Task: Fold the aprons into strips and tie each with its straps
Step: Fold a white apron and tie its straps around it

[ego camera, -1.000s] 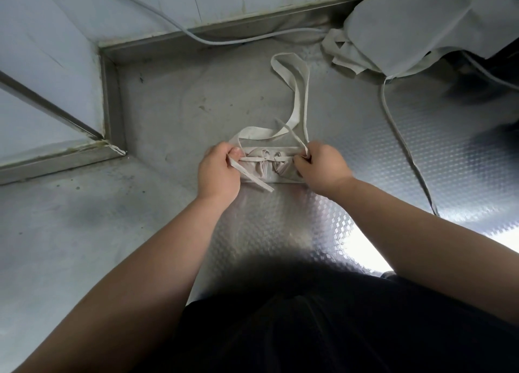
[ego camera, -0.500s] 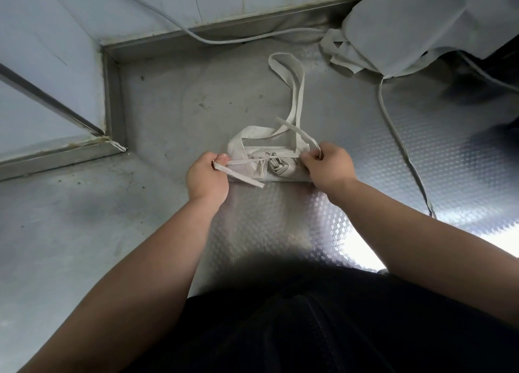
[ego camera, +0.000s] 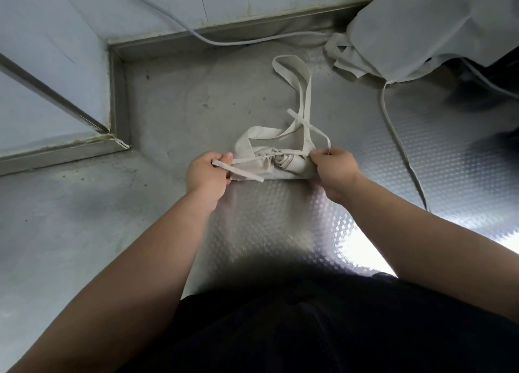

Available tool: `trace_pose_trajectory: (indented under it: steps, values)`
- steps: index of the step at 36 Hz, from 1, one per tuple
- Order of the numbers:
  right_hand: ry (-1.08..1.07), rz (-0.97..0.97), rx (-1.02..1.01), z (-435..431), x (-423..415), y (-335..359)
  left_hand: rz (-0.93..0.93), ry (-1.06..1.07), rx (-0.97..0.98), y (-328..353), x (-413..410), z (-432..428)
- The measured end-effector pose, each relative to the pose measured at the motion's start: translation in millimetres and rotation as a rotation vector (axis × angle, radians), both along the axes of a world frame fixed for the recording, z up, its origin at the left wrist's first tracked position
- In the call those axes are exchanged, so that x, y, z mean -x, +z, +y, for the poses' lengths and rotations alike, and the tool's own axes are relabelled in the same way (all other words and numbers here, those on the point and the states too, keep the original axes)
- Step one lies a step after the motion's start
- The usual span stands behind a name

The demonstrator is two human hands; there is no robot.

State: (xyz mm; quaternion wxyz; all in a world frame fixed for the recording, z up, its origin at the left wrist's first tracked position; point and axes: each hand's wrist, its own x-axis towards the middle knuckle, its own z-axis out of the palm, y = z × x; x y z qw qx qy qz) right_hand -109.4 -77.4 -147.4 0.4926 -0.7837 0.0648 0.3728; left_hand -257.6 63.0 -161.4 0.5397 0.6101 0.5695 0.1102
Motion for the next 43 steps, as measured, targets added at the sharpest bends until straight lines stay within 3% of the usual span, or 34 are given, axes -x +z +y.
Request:
trace_pose_trajectory:
  steps: [3,6,10,16,23,27,31,38,41,43]
  values:
    - [-0.117,0.193,-0.190,0.9,-1.8,10.2,-0.044,0.031,0.094,3.2,-2.0,0.3]
    - [-0.126,0.237,-0.297,-2.4,-4.1,16.1,-0.151,0.112,0.348,7.6,-1.2,3.7]
    - [-0.099,0.306,-0.409,-1.9,-5.8,24.5,-0.291,0.215,0.530,14.1,2.8,10.4]
    - [-0.078,0.347,-0.483,4.3,-3.2,42.1,-0.487,0.420,0.717,31.8,4.0,13.9]
    - [-0.176,0.409,-0.563,11.1,-1.1,53.0,-0.541,0.486,0.885,43.3,5.7,8.7]
    - [-0.209,0.467,-0.542,13.9,0.9,55.8,-0.672,0.540,0.950,44.2,6.7,8.6]
    - [-0.198,0.494,-0.530,16.8,-1.8,58.6,-0.803,0.588,0.819,44.0,2.1,8.7]
    - [-0.152,0.492,-0.587,22.9,-2.8,56.4,-0.807,0.684,0.751,49.4,-5.4,4.6]
    - [-0.012,0.390,-0.506,22.8,1.4,49.7,-0.787,0.736,0.695,43.6,-7.7,5.5]
    - [0.132,0.201,-0.378,20.4,3.2,40.6,-0.779,0.724,0.655,40.3,-8.0,5.0]
